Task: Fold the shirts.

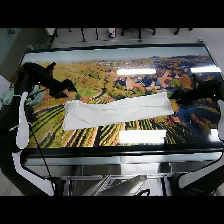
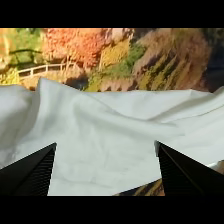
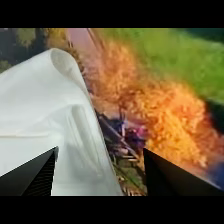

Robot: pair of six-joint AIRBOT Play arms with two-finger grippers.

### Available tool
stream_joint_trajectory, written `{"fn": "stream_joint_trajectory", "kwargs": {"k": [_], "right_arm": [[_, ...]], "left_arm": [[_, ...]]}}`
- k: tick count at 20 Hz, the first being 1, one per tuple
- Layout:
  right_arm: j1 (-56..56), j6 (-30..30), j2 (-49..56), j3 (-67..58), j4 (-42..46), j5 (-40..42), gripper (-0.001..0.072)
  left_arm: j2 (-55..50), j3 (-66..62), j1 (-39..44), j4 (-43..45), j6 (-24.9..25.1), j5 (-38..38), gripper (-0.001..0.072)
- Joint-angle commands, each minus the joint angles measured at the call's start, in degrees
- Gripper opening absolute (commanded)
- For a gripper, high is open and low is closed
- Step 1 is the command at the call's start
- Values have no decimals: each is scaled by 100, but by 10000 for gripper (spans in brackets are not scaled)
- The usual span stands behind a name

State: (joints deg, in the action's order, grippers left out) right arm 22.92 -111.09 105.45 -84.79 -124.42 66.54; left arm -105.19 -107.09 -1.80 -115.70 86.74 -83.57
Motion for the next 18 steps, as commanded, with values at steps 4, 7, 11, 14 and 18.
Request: {"fn": "stream_joint_trajectory", "kwargs": {"k": [4,7,11,14,18], "right_arm": [[13,-334,855,-533,-476,863,523],[-74,-568,1073,-555,-616,1309,384],[-197,-813,1097,-632,-719,1390,20],[-203,-743,940,-896,-809,1670,19],[-157,-743,-39,-1071,-811,1923,18]], "left_arm": [[170,-1078,-63,2,-376,-472,584],[533,-588,-48,0,-369,-44,40],[811,-164,337,2,-306,173,14],[815,157,1115,4,-278,525,14],[599,1012,2448,17,-260,1950,14]]}}
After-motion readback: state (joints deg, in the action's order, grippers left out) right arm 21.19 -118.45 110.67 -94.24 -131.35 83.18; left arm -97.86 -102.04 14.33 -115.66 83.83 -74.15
